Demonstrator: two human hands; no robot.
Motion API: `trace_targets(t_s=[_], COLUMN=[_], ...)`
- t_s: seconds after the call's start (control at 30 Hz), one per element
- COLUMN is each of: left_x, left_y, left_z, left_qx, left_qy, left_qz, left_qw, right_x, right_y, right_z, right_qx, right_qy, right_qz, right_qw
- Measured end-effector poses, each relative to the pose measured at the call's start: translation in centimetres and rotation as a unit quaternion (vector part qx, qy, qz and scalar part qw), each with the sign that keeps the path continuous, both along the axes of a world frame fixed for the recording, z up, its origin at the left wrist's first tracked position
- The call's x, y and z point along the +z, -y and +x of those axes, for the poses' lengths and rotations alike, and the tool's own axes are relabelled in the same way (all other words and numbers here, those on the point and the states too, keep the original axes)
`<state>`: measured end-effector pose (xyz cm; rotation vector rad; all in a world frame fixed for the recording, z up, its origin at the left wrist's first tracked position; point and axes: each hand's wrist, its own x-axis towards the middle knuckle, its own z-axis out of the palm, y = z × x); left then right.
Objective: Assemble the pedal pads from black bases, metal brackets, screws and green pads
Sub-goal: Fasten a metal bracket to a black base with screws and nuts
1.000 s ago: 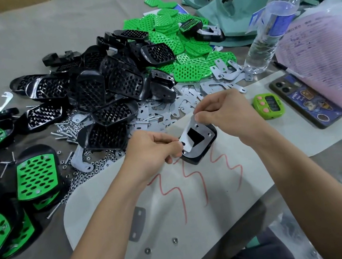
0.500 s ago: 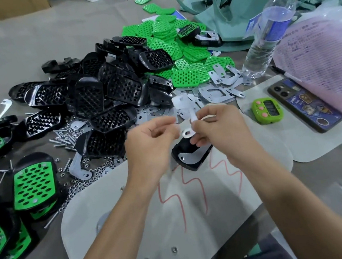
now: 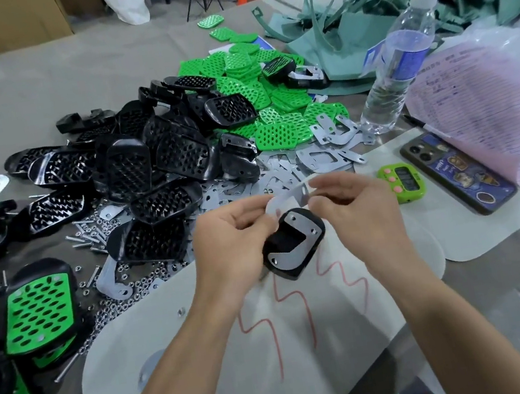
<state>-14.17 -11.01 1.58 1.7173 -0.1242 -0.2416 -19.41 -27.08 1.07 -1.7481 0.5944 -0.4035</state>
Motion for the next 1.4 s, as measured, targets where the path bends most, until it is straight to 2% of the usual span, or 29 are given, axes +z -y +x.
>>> trace_targets(t_s=[0.07,0.1,0.27,0.4,0.6,0.73,0.8,1.0,1.13,1.27,1.4], left_x=[0.3,0.2,-0.3,-1.1,-1.2,-0.5,-0.3,-0.8,-1.4,-2.2,-3.2], left_y=[-0.5,-0.8,-1.6,-1.8,-1.7,-1.5,-1.5,-1.5,-1.8,-2.0,-2.0], left_z=[0.1,0.2,0.0,-0.3,-0.5,-0.5,-0.4,-0.9,-1.0,-1.1,-1.3], left_qx=[0.000,-0.010,-0.004,0.004,-0.036,-0.040,-0.030,-0.002,-0.011,-0.022,-0.034], left_qy=[-0.096,-0.117,-0.131,-0.109,-0.089,-0.011,0.017,0.014,0.030,0.041,0.035], left_qz=[-0.057,-0.064,-0.042,0.031,0.144,0.294,0.335,0.302,0.296,0.234,0.181], left_qw=[0.994,0.991,0.990,0.994,0.985,0.955,0.942,0.953,0.955,0.971,0.982], right_x=[0.2,0.3,1.0,0.4,-0.1,0.1,-0.1,-0.7,-1.8,-2.9,-3.2], right_y=[0.7,0.9,1.4,1.3,1.2,1.4,1.3,1.0,0.6,0.4,0.7], right_z=[0.4,0.6,2.0,3.1,3.8,4.3,4.4,4.7,3.7,2.6,1.9], right_qx=[0.018,0.041,0.125,0.156,0.164,0.171,0.171,0.167,0.164,0.151,0.163], right_qy=[-0.014,-0.017,-0.055,-0.107,-0.142,-0.156,-0.160,-0.162,-0.104,-0.039,-0.015], right_qz=[-0.006,0.002,-0.033,-0.111,-0.147,-0.157,-0.160,-0.203,-0.243,-0.240,-0.206], right_qw=[1.000,0.999,0.990,0.976,0.965,0.960,0.959,0.951,0.951,0.958,0.965])
